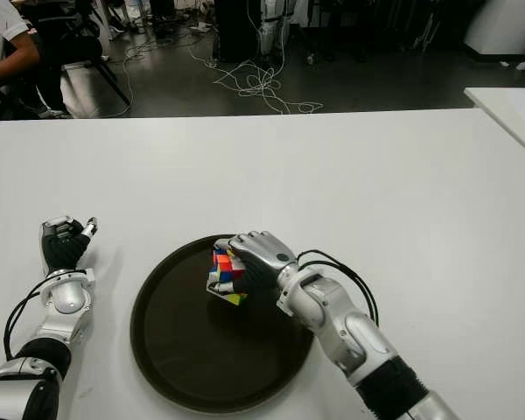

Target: Pick up the Rubik's Cube and put it in the plate

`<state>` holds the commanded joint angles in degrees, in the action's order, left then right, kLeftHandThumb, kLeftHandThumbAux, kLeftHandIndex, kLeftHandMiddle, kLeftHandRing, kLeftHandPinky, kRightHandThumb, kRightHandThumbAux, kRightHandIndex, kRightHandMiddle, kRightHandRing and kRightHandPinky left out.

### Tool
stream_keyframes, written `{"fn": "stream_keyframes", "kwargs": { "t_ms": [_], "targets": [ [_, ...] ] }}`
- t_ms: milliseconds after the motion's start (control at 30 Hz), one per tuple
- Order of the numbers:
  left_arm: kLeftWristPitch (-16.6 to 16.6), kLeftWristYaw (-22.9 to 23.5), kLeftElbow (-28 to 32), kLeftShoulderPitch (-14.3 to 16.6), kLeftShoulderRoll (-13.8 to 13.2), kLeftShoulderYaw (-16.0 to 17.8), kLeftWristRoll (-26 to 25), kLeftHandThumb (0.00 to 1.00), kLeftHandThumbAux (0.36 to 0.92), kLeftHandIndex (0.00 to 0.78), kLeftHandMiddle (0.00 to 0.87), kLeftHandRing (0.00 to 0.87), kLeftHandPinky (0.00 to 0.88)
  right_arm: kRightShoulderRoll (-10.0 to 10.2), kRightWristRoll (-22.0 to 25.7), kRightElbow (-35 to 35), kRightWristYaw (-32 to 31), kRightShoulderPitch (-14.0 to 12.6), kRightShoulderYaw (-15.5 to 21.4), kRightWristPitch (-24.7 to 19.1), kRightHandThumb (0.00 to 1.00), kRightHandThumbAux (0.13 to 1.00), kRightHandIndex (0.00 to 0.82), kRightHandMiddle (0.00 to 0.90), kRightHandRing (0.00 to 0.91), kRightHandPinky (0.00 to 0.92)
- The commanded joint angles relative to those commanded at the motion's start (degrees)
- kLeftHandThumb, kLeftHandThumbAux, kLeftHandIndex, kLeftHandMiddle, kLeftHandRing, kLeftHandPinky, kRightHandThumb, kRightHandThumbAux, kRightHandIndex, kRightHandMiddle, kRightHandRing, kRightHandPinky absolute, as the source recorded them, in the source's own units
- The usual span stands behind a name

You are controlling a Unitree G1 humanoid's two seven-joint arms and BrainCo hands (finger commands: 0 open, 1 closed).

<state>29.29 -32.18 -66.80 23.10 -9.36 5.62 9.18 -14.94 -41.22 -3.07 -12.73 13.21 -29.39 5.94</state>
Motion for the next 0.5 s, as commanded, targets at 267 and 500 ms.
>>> {"fn": "stream_keyframes", "kwargs": {
  "t_ms": [267,500],
  "targets": [
    [-0.18,-0.02,0.28,0.08,0.11,0.02,-0.04,0.372,0.769,0.725,0.856,0.861,0.866,-0.48,12.28,-0.05,-12.16,0.97,0.97,0.73,0.072,0.802,0.056,0.114,0.129,0.118],
    [-0.72,0.03,0.73,0.01,0.2,-0.02,0.0,0.384,0.767,0.724,0.858,0.866,0.874,-2.01,16.63,0.26,-20.6,2.85,0.59,-0.48,0.004,0.793,0.003,0.008,0.01,0.021]
  ]
}}
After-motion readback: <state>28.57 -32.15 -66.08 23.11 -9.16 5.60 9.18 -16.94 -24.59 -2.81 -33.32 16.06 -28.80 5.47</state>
